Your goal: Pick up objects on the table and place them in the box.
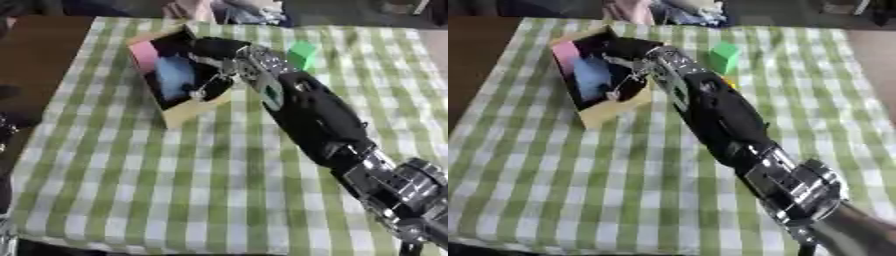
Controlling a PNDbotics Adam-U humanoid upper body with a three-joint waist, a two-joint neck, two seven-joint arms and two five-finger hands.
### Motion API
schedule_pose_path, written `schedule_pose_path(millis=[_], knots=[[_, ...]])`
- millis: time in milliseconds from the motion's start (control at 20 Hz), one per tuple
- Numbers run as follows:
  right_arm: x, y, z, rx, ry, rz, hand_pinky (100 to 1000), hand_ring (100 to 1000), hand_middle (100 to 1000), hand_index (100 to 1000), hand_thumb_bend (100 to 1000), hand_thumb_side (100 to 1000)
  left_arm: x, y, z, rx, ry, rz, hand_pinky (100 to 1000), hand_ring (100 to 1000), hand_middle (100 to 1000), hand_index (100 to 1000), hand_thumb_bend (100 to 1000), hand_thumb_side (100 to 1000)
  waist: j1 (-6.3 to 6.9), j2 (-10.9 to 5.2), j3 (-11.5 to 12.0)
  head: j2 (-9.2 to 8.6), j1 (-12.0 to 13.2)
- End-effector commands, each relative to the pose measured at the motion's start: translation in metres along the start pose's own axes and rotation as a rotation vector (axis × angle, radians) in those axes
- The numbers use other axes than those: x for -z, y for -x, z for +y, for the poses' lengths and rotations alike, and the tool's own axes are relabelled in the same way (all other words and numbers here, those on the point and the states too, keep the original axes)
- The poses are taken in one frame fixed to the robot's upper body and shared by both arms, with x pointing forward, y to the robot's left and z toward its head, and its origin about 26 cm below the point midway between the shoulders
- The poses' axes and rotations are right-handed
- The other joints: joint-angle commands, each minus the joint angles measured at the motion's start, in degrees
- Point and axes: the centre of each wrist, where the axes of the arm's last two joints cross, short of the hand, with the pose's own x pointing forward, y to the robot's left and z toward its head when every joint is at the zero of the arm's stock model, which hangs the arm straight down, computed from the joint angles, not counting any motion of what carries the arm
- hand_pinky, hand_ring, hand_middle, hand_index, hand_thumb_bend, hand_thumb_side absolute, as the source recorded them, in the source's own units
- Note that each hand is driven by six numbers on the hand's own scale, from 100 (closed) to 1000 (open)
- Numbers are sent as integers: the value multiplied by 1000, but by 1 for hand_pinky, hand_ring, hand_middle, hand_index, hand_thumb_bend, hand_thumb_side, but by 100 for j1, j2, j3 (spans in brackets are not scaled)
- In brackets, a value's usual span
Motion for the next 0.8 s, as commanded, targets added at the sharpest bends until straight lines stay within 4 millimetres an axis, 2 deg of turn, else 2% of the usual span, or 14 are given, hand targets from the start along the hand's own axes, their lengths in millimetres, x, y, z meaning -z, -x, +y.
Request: schedule_pose_path(millis=[50, 300, 500, 750, 800], knots=[[0, -2, -16, -50, 19, -20, 943, 933, 989, 1000, 100, 455, 4, -8, 1, 3, -3, -32, 629, 525, 728, 762, 113, 830, -39, -3, -3, 27, -10], [-1, -4, -21, -80, 8, -38, 1000, 1000, 1000, 1000, 100, 526, 4, -7, 1, 4, -2, -31, 613, 515, 724, 762, 114, 831, -42, -3, -6, 27, -9], [-1, -4, -22, -91, -13, -36, 1000, 1000, 1000, 1000, 100, 538, 4, -7, 1, 3, 0, -31, 613, 515, 724, 762, 114, 831, -46, -3, -10, 27, -7], [-4, -6, -30, -107, -2, -40, 1000, 1000, 1000, 1000, 100, 454, 4, -8, 1, -5, 6, -38, 635, 527, 726, 763, 113, 827, -47, -8, -20, 27, 3], [-5, -5, -33, -109, 10, -39, 1000, 1000, 1000, 1000, 100, 415, 4, -8, 0, -9, 8, -42, 645, 538, 728, 764, 113, 825, -47, -10, -27, 27, 10]])
